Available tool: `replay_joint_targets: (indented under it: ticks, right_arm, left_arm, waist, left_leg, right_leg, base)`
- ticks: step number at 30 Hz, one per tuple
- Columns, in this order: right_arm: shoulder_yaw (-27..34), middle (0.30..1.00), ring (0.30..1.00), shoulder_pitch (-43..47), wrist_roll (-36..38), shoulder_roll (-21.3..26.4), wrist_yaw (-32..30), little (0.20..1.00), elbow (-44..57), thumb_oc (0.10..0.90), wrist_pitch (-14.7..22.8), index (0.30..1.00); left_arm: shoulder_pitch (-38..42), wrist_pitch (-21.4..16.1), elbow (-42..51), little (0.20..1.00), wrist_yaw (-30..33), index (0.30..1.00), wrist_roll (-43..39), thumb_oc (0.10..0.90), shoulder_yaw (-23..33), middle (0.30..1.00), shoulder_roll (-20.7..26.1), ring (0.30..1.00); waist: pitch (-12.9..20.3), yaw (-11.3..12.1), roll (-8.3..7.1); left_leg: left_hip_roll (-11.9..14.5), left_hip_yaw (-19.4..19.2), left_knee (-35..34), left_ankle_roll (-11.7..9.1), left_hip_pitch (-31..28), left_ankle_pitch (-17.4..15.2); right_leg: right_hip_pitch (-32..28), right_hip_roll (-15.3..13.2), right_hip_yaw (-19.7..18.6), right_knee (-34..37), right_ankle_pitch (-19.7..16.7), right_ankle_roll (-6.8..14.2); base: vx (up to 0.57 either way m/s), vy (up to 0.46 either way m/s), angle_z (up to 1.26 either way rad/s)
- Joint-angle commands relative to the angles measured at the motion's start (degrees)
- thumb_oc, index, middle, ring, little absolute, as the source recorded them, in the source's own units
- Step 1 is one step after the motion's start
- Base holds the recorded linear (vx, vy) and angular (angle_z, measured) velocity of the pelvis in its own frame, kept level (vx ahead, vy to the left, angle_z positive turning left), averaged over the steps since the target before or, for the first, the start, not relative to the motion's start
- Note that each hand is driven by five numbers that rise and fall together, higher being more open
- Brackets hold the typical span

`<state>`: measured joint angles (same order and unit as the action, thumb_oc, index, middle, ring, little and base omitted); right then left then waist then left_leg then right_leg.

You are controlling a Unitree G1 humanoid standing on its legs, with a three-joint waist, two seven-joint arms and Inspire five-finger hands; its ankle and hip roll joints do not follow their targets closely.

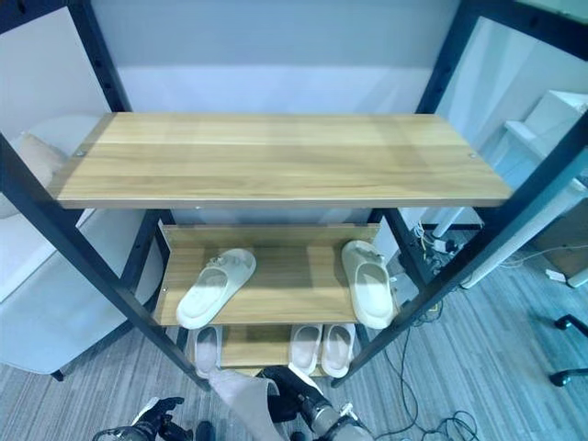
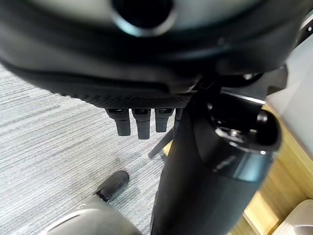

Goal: Arrange the slippers neatly on the shoe rack.

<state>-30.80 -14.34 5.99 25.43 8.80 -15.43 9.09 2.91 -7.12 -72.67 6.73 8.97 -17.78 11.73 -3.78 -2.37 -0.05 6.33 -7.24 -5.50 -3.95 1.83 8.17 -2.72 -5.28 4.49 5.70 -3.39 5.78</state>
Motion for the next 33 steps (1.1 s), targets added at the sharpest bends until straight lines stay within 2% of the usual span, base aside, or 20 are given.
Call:
replay_joint_targets:
  ticks: [1, 4, 10, 11, 15, 19, 20, 22, 23, 24, 25, 27, 29, 30, 31, 33]
  right_arm:
    - [1.2, 0.300, 0.300, 4.1, 5.7, -1.6, 2.7, 0.300, 6.5, 0.400, 4.6, 0.300]
    - [1.0, 0.300, 0.300, 3.5, 4.6, -1.1, 3.1, 0.300, 6.6, 0.400, 4.3, 0.300]
    - [1.1, 0.300, 0.300, 3.2, 8.0, -2.2, 3.6, 0.300, 4.1, 0.400, 3.5, 0.300]
    - [0.3, 0.300, 0.300, 3.9, 11.6, -2.9, 4.5, 0.300, 1.5, 0.400, 2.0, 0.300]
    - [0.5, 0.300, 0.300, 3.1, 10.3, -2.5, 4.1, 0.300, 1.5, 0.400, 1.5, 0.300]
    - [2.2, 0.300, 0.300, 3.9, 8.4, -3.4, 1.2, 0.300, -0.6, 0.400, 1.3, 0.300]
    - [2.9, 0.300, 0.300, 4.7, 7.9, -3.0, 0.6, 0.300, 0.3, 0.400, 1.7, 0.300]
    - [2.9, 0.300, 0.300, 8.5, 5.8, -1.5, -1.5, 0.300, 2.1, 0.400, 3.0, 0.300]
    - [2.9, 0.300, 0.300, 8.6, 5.8, -1.5, -1.5, 0.300, 2.1, 0.400, 3.0, 0.300]
    - [2.4, 0.300, 0.300, 11.2, 3.9, -0.9, -3.0, 0.300, 2.2, 0.400, 3.4, 0.300]
    - [2.5, 0.300, 0.300, 13.3, 2.2, -0.9, -5.1, 0.300, 2.5, 0.400, 3.8, 0.300]
    - [2.6, 0.300, 0.300, 14.5, 1.4, -0.8, -6.0, 0.300, 2.9, 0.400, 4.1, 0.300]
    - [2.9, 0.300, 0.300, 18.3, 1.4, -0.8, -8.5, 0.300, 4.0, 0.400, 5.4, 0.300]
    - [2.9, 0.300, 0.300, 18.4, 1.4, -0.8, -8.5, 0.300, 4.0, 0.400, 5.4, 0.300]
    - [3.4, 0.300, 0.300, 20.5, 1.4, -1.1, -10.2, 0.300, 5.3, 0.400, 6.0, 0.300]
    - [3.4, 0.300, 0.300, 23.3, 1.3, -1.3, -11.8, 0.300, 5.7, 0.400, 6.2, 0.300]
  left_arm:
    - [2.0, -1.4, -2.7, 0.900, -1.1, 0.900, -1.1, 0.800, -1.7, 0.900, -1.3, 0.900]
    - [2.0, -1.6, -2.3, 0.900, -1.3, 0.900, -0.9, 0.800, -2.1, 0.900, -1.4, 0.900]
    - [2.0, -1.6, -2.2, 0.900, -1.4, 0.900, -0.9, 0.800, -2.8, 0.900, -1.6, 0.900]
    - [2.1, -1.5, -1.7, 0.900, -1.8, 0.900, -1.0, 0.800, -3.3, 0.900, -1.3, 0.900]
    - [1.7, -1.5, -1.8, 0.900, -1.9, 0.900, -1.1, 0.800, -3.1, 0.900, -1.1, 0.900]
    - [1.6, -1.2, -1.7, 0.900, -1.1, 0.900, -3.3, 0.800, -1.9, 0.900, -0.9, 0.900]
    - [1.9, -1.4, -1.0, 0.900, -0.7, 0.900, -4.6, 0.800, -1.4, 0.900, -0.4, 0.900]
    - [3.7, -3.0, 3.1, 0.900, 0.9, 0.900, -7.2, 0.800, -1.8, 0.900, 1.2, 0.900]
    - [3.7, -3.0, 3.1, 0.900, 0.9, 0.900, -7.2, 0.800, -1.8, 0.900, 1.2, 0.900]
    - [4.5, -4.0, 5.4, 0.900, 1.4, 0.900, -8.4, 0.800, -2.4, 0.900, 1.6, 0.900]
    - [5.0, -4.5, 8.5, 0.900, 1.5, 0.900, -9.8, 0.800, -2.9, 0.900, 2.3, 0.900]
    - [5.2, -5.0, 10.2, 0.900, 1.6, 0.900, -10.5, 0.800, -3.6, 0.900, 2.6, 0.900]
    - [6.4, -6.2, 14.1, 0.900, 2.8, 0.900, -12.1, 0.800, -4.6, 0.900, 3.4, 0.900]
    - [6.4, -6.2, 14.1, 0.900, 2.8, 0.900, -12.1, 0.800, -4.6, 0.900, 3.4, 0.900]
    - [6.9, -6.7, 17.8, 0.900, 4.3, 0.900, -11.9, 0.800, -5.2, 0.900, 4.5, 0.900]
    - [6.9, -7.3, 19.1, 0.900, 5.8, 0.900, -12.8, 0.800, -4.8, 0.900, 5.0, 0.900]
  waist:
    - [-3.0, 1.0, -1.65]
    - [-2.6, 0.9, -1.53]
    - [-2.1, 0.9, -1.51]
    - [-1.8, 0.9, -1.57]
    - [-1.6, 0.9, -1.71]
    - [-2.3, 0.8, -1.81]
    - [-3.6, 0.8, -2.05]
    - [-7.8, 1.2, -2.70]
    - [-7.4, 1.1, -2.67]
    - [-9.0, 1.3, -2.81]
    - [-9.9, 1.5, -2.82]
    - [-10.4, 1.7, -2.88]
    - [-12.6, 2.4, -3.11]
    - [-12.5, 2.4, -3.10]
    - [-13.5, 2.7, -3.03]
    - [-14.0, 3.1, -3.15]
  left_leg:
    - [-2.3, 0.3, 4.5, 1.3, -4.2, -11.5]
    - [-2.5, 0.3, 4.2, 1.4, -4.4, -11.6]
    - [-2.7, 0.2, 3.9, 1.4, -4.7, -11.5]
    - [-2.8, 0.2, 3.8, 1.5, -4.6, -11.6]
    - [-3.0, 0.4, 3.8, 1.5, -4.7, -11.9]
    - [-2.9, 0.4, 5.1, 1.3, -3.5, -12.3]
    - [-2.7, 0.6, 7.3, 1.3, -1.7, -12.6]
    - [-1.3, 1.4, 16.2, 0.9, 6.5, -14.3]
    - [-1.3, 1.5, 16.9, 0.9, 7.4, -14.6]
    - [-0.8, 2.1, 19.6, 0.8, 9.9, -15.3]
    - [0.1, 2.9, 24.9, 0.9, 13.7, -16.7]
    - [0.4, 3.4, 27.5, 1.1, 15.4, -17.8]
    - [1.3, 4.9, 35.4, 2.0, 20.8, -20.8]
    - [1.3, 4.9, 35.6, 2.0, 21.0, -20.9]
    - [1.4, 5.6, 40.1, 2.3, 24.7, -22.4]
    - [1.5, 6.3, 45.2, 2.7, 29.6, -24.0]
  right_leg:
    - [-1.1, -1.6, 0.6, -4.8, 7.4, 1.3]
    - [-1.3, -1.7, 0.6, -4.7, 7.4, 1.4]
    - [-1.5, -1.9, 0.6, -4.6, 7.3, 1.5]
    - [-1.5, -2.0, 0.6, -4.7, 7.3, 1.5]
    - [-1.5, -2.0, 0.7, -4.8, 7.4, 1.5]
    - [-0.4, -2.2, 0.7, -6.0, 7.7, 1.6]
    - [1.2, -2.2, 0.6, -7.8, 8.1, 1.5]
    - [9.0, -2.2, 0.2, -16.4, 10.1, 1.0]
    - [9.8, -2.1, 0.2, -17.0, 10.3, 1.0]
    - [12.2, -2.1, 0.2, -19.9, 11.3, 1.0]
    - [15.4, -2.1, 0.4, -25.0, 12.8, 0.5]
    - [17.0, -2.0, 0.5, -27.3, 13.6, 0.2]
    - [22.0, -2.2, 0.7, -35.2, 17.1, -0.6]
    - [22.2, -2.2, 0.7, -35.4, 17.2, -0.6]
    - [26.1, -2.4, 0.9, -40.6, 19.2, -1.3]
    - [31.2, -2.5, 0.6, -45.5, 20.9, -2.1]
  base:
    - [0.00, 0.000, 0.00]
    - [0.00, 0.000, 0.00]
    - [0.00, 0.000, 0.00]
    - [0.00, 0.000, 0.00]
    - [0.03, 0.005, 0.00]
    - [-0.01, -0.001, 0.00]
    - [-0.26, -0.029, -0.01]
    - [-0.32, -0.037, -0.04]
    - [-0.19, -0.026, -0.03]
    - [-0.17, -0.033, 0.10]
    - [-0.17, -0.033, 0.15]
    - [-0.08, -0.028, 0.17]
    - [-0.11, -0.061, 0.14]
    - [-0.13, -0.072, 0.07]
    - [-0.11, -0.050, 0.07]
    - [-0.12, -0.047, -0.04]
